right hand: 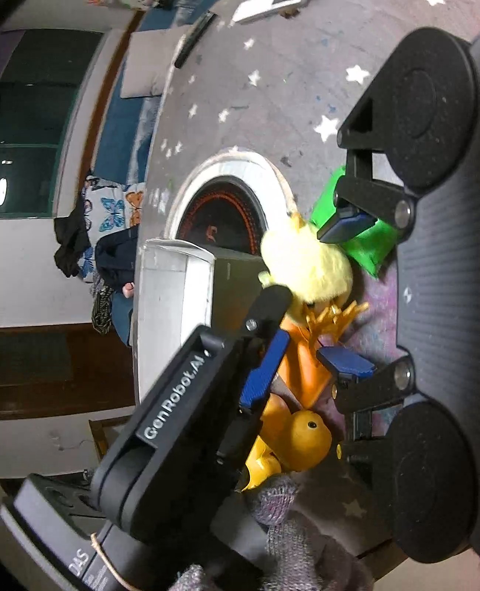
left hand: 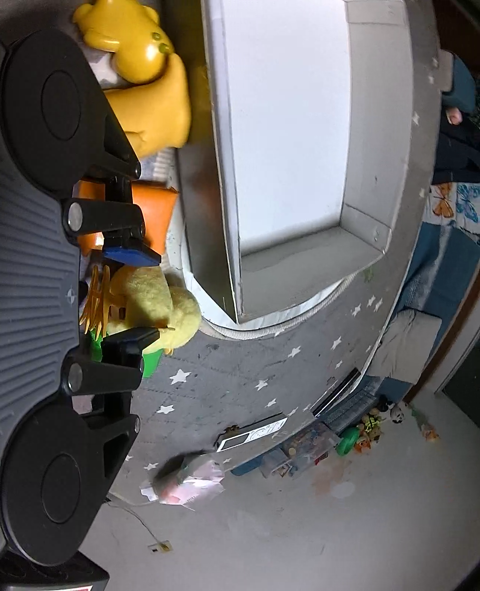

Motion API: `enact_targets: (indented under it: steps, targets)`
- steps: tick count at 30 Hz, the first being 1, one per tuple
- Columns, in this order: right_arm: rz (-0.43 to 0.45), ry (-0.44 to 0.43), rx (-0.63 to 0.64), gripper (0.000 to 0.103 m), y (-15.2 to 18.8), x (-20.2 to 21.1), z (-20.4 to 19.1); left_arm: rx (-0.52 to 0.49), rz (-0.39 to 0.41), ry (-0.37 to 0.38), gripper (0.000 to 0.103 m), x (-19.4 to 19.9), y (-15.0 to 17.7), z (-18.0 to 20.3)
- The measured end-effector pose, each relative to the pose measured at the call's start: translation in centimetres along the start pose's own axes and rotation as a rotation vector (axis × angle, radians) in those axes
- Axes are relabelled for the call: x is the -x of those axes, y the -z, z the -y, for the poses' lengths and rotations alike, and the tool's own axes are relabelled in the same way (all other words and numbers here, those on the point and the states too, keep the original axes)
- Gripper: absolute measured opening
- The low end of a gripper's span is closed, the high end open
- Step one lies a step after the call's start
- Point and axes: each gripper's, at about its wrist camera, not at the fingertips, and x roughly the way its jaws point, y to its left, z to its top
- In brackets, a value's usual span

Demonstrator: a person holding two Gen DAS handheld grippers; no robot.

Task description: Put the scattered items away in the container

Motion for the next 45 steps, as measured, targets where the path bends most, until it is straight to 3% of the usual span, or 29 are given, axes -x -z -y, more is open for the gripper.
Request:
enact_targets:
  steps: [7,18,23,39,45]
  targets:
    - [0.005,-0.065,-0.154,0.064,-0.2,-0.4,2.1,0.066,0.037,-0.001,0.04,0.1,-0.4,-1.2]
    - [0.021,-0.151,-0.359,0.067,-0.3,-1.3,6.0,0.148,0.054,0.058,0.038,-0.1,-0.7,-2.4]
    - [0.028,-0.183,-0.438,0.064,0.1,-1.3,8.2,0.083,0.084,0.066,0.038,0.6,-0.9,-1.8]
    - [0.002,-0.125,-0.386,0.058,-0.3,-3.2,6.5,0.044,0.033,0.048,0.039,-1.8,-1.2,-1.1]
    - [0.012,-0.116,-0.338,0.055,-0.4,-2.3,5.7,0.047,0.029,0.069,0.037,-0.6,-0.5,-1.1]
